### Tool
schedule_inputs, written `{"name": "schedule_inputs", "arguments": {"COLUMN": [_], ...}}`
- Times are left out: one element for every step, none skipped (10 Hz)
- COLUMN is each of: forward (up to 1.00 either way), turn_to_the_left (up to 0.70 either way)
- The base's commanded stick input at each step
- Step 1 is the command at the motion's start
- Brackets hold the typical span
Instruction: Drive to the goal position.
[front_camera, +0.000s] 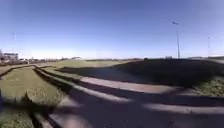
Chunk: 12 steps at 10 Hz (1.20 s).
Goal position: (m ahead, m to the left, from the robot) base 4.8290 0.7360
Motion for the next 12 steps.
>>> {"name": "schedule_inputs", "arguments": {"forward": [0.70, 0.70, 0.70, 0.70, 0.70, 0.70, 0.70, 0.70, 0.70, 0.70, 0.70, 0.70], "turn_to_the_left": [0.00, 0.00, 0.00, 0.00, 0.00, 0.00, 0.00, 0.00, 0.00, 0.00, 0.00, 0.00]}}
